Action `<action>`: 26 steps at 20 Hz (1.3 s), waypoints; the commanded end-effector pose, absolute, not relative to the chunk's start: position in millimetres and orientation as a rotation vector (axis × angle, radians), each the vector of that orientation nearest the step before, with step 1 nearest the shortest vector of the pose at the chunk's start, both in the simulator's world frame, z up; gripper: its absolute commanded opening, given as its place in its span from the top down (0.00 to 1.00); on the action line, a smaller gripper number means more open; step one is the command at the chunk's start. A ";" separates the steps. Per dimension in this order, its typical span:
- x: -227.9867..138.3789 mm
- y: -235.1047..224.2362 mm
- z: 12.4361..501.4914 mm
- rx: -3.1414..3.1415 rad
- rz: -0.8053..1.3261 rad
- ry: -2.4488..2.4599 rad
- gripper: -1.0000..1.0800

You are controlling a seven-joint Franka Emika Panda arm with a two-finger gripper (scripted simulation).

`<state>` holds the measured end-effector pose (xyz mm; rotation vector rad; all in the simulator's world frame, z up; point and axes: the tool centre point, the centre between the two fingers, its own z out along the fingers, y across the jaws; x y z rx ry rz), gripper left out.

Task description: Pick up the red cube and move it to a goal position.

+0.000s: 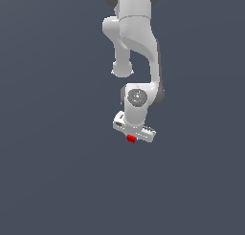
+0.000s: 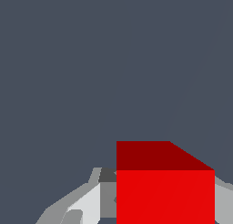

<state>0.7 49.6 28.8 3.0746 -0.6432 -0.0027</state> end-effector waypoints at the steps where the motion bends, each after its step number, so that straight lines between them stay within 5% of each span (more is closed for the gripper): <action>1: 4.8 48.0 38.5 3.075 0.000 -0.644 1.00; 26: 80.9 18.8 215.7 3.074 0.000 -0.644 1.00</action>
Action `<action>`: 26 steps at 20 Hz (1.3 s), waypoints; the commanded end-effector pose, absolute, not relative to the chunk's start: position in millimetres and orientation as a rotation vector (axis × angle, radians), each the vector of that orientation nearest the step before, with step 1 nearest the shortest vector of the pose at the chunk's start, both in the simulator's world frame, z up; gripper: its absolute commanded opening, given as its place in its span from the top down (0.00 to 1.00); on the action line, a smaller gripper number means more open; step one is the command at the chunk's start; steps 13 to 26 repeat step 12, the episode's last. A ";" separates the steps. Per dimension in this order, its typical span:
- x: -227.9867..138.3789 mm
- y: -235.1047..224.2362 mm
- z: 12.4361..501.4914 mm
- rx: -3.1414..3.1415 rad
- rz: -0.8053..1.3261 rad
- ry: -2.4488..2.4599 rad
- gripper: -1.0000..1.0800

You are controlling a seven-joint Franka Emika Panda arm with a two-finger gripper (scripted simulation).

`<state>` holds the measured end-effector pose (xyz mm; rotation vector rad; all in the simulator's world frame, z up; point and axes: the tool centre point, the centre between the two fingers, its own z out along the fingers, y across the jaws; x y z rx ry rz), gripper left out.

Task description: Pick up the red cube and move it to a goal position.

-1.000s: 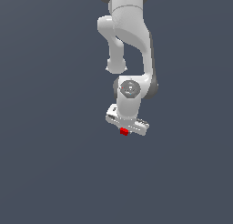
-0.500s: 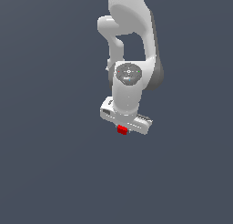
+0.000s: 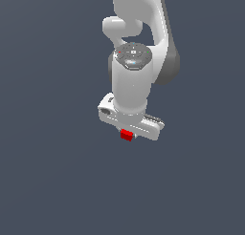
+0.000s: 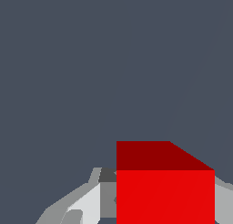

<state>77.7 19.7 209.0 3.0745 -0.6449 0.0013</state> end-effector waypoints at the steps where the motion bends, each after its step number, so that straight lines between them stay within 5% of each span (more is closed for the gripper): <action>1: 82.5 18.3 219.0 3.074 0.000 -0.644 1.00; 26: 88.7 16.8 229.0 3.074 0.000 -0.644 1.00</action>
